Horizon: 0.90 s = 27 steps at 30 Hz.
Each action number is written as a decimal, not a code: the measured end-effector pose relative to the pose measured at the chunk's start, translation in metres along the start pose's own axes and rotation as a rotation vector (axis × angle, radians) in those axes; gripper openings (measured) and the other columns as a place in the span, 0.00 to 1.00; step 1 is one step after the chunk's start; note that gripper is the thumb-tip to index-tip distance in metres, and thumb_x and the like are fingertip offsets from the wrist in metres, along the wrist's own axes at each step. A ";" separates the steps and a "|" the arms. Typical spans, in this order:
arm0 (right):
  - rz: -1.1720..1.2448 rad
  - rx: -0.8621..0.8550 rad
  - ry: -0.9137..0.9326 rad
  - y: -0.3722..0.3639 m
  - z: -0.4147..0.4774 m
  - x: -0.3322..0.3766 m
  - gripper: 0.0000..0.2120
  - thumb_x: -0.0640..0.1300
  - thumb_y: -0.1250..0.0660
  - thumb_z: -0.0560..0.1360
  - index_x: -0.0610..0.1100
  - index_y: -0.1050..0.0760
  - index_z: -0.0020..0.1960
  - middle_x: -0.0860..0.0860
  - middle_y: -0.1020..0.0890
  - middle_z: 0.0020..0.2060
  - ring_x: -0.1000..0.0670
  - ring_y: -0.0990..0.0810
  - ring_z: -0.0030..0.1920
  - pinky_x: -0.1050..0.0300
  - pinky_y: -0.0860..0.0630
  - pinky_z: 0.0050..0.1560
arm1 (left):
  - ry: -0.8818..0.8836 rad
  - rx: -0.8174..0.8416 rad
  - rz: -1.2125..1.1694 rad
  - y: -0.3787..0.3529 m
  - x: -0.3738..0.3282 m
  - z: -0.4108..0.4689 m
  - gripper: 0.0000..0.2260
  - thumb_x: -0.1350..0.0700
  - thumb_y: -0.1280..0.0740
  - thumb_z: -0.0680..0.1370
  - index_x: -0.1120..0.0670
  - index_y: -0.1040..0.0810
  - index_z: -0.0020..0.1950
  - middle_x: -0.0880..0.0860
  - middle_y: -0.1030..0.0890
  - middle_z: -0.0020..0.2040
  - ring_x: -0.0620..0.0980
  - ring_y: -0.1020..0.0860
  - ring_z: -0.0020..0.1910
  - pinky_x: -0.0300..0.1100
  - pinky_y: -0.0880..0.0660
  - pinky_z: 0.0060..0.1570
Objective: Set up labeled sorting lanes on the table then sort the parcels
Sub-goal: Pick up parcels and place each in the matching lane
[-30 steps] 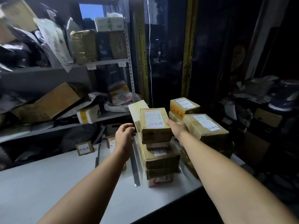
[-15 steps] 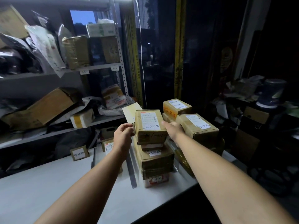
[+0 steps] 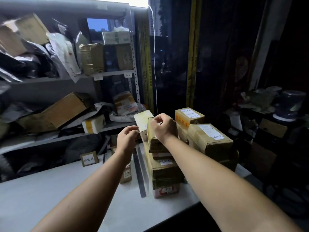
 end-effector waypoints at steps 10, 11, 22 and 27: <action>0.154 0.448 0.095 -0.213 -0.095 0.106 0.06 0.49 0.34 0.76 0.48 0.20 0.46 0.52 0.16 0.41 0.49 0.20 0.44 0.56 0.25 0.42 | 0.073 -0.374 0.078 0.224 -0.002 -0.040 0.09 0.64 0.38 0.80 0.56 0.20 0.55 0.55 0.17 0.48 0.49 0.21 0.42 0.38 0.29 0.34; 0.148 0.509 0.103 -0.238 -0.114 0.116 0.06 0.49 0.33 0.76 0.49 0.20 0.45 0.52 0.16 0.41 0.49 0.20 0.44 0.56 0.25 0.42 | 0.087 -0.415 0.087 0.252 0.001 -0.051 0.09 0.63 0.38 0.80 0.56 0.20 0.56 0.54 0.17 0.48 0.49 0.21 0.42 0.38 0.29 0.35; 0.149 1.017 -0.007 -0.483 -0.303 0.198 0.12 0.56 0.29 0.76 0.47 0.22 0.50 0.46 0.17 0.48 0.45 0.19 0.49 0.45 0.20 0.53 | 0.154 -0.847 0.180 0.542 0.004 -0.183 0.08 0.66 0.38 0.80 0.58 0.21 0.52 0.58 0.19 0.45 0.51 0.23 0.40 0.38 0.25 0.37; 0.217 1.179 -0.194 -0.548 -0.345 0.224 0.28 0.66 0.33 0.77 0.44 0.25 0.64 0.45 0.20 0.58 0.42 0.20 0.56 0.45 0.19 0.52 | 0.162 -0.885 0.186 0.617 -0.012 -0.202 0.09 0.67 0.39 0.81 0.56 0.21 0.47 0.58 0.19 0.44 0.51 0.23 0.40 0.37 0.26 0.34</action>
Point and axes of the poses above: each hand's wrist, its own z-axis towards the middle knuckle, its own y-axis out of the back of the hand, x = y × z, the point moved 9 cm from there along z, towards the middle knuckle
